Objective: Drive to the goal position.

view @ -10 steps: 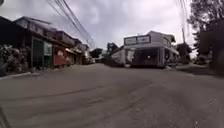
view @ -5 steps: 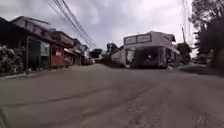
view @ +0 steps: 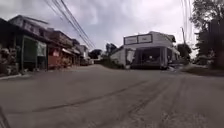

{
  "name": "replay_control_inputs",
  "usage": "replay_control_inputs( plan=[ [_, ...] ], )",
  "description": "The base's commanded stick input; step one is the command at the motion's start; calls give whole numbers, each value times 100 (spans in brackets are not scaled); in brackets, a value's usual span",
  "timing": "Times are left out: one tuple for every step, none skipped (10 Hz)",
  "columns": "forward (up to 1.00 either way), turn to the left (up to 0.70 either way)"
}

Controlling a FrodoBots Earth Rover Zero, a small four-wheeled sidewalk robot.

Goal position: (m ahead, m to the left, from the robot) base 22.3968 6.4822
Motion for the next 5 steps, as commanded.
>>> replay_control_inputs(
  plan=[
    [70, 0],
    [70, 0],
    [70, 0],
    [70, 0],
    [70, 0]
  ],
)
